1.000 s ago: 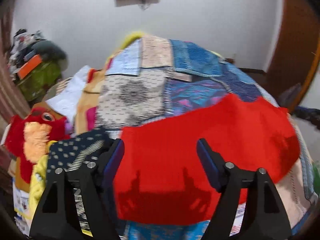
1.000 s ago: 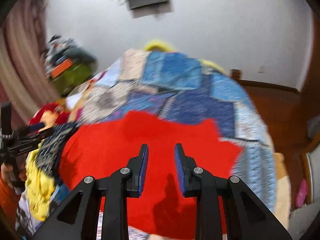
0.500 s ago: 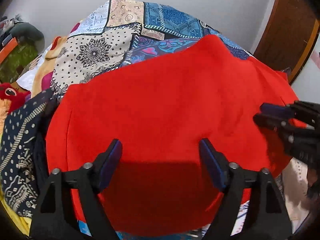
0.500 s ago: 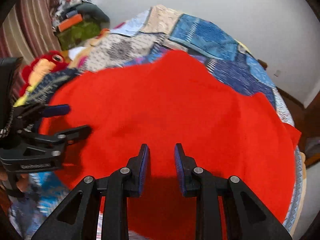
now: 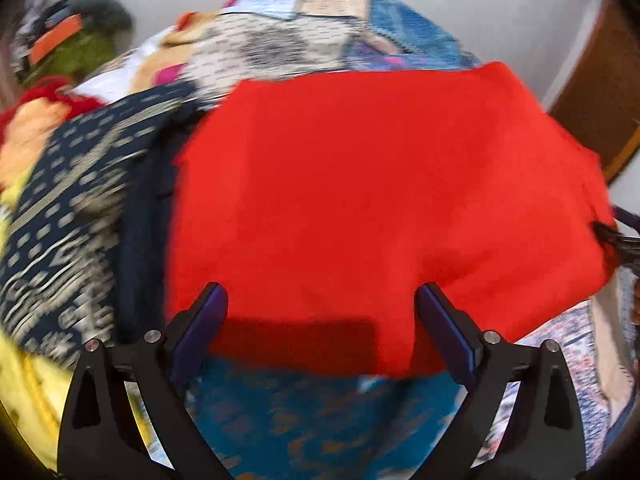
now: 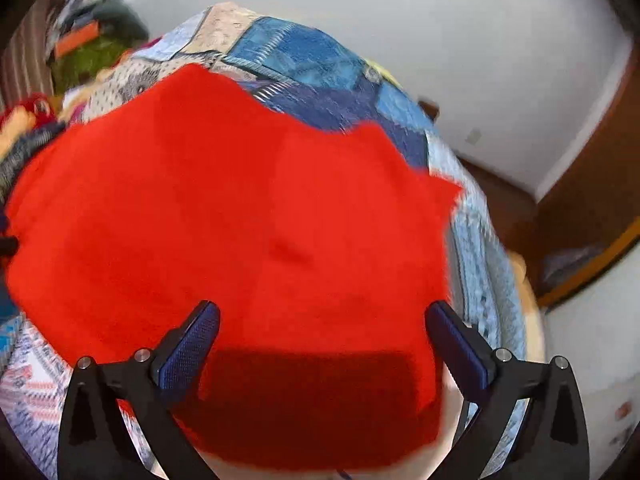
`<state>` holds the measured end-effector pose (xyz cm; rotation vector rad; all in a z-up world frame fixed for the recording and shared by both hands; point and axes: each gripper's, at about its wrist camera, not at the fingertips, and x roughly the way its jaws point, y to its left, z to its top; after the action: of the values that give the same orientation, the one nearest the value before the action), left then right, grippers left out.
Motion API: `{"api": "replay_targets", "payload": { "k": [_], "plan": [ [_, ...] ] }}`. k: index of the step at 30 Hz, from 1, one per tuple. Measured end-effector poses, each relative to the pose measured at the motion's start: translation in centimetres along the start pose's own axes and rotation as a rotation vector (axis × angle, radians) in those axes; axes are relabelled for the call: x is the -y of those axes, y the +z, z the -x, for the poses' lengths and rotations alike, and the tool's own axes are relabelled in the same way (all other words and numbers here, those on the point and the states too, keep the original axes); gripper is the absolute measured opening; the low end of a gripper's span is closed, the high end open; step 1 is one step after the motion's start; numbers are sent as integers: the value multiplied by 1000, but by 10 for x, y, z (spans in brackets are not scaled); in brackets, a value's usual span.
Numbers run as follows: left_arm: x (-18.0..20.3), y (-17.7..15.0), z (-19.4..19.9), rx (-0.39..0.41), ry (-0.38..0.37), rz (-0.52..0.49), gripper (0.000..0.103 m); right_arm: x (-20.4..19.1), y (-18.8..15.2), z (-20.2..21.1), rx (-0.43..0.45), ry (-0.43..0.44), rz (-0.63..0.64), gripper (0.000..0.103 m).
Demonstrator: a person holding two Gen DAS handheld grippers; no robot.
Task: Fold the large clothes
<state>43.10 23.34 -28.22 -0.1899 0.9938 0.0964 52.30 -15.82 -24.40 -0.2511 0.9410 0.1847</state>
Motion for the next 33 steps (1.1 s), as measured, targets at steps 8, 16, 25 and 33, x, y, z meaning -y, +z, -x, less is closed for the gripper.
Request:
{"api": "replay_targets", "payload": {
  "k": [8, 16, 25, 33],
  "plan": [
    [-58, -33, 29, 4, -27, 203, 97, 74, -28, 11, -74, 83, -223, 103],
    [-49, -51, 41, -3, -198, 309, 97, 57, -22, 57, 40, 45, -145, 103],
    [-44, -59, -10, -67, -520, 563, 97, 7, -12, 72, 86, 145, -62, 103],
    [-33, -18, -39, 15, -460, 510, 92, -34, 2, 48, 46, 218, -19, 103]
  ]
}}
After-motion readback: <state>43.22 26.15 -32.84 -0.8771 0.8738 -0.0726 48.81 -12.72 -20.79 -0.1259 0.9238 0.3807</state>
